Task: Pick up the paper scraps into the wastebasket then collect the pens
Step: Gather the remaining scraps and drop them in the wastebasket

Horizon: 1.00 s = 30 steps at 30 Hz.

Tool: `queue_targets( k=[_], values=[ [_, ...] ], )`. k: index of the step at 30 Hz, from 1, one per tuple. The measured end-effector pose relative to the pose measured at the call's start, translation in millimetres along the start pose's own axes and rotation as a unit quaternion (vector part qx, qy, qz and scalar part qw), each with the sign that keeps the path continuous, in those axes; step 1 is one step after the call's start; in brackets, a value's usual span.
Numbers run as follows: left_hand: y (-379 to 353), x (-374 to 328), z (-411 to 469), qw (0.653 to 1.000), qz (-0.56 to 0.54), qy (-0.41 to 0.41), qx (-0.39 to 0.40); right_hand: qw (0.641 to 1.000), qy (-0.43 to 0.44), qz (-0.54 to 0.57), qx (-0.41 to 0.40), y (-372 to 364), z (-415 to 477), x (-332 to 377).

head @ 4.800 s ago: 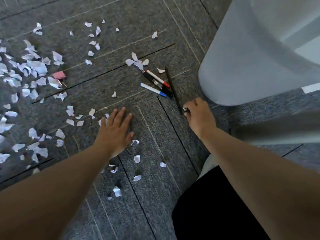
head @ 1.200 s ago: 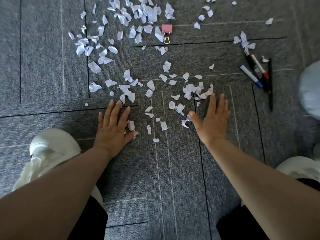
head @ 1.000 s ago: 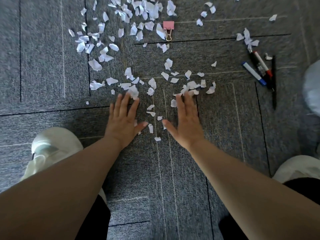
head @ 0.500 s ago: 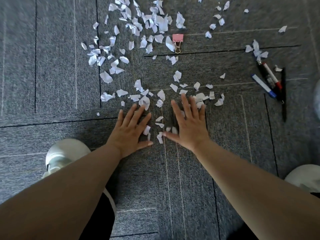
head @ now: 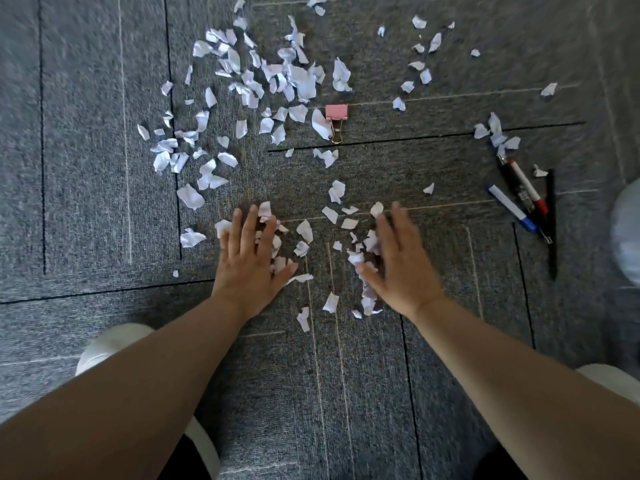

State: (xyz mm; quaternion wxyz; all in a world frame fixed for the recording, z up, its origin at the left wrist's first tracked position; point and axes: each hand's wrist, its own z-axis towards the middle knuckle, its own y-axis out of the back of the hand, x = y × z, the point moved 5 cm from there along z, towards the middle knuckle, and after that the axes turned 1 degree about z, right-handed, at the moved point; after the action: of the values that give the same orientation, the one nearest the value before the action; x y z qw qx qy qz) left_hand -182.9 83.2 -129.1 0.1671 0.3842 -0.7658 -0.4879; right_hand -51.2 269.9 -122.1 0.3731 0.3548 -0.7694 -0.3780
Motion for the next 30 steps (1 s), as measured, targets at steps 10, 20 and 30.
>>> queue_targets(
  k=[10, 20, 30],
  values=[
    [21, -28, 37, 0.993, 0.052, -0.106, -0.015, 0.998, 0.023, -0.031, -0.050, 40, 59, -1],
    [-9, -18, -9, 0.963, 0.080, -0.256, -0.031, 0.966, 0.240, -0.098, -0.008, 5, 20, 34],
    [-30, -30, -24, 0.972, 0.120, -0.201, 0.031, 0.959, 0.211, -0.189, 0.002, -23, -2, -1]
  ],
)
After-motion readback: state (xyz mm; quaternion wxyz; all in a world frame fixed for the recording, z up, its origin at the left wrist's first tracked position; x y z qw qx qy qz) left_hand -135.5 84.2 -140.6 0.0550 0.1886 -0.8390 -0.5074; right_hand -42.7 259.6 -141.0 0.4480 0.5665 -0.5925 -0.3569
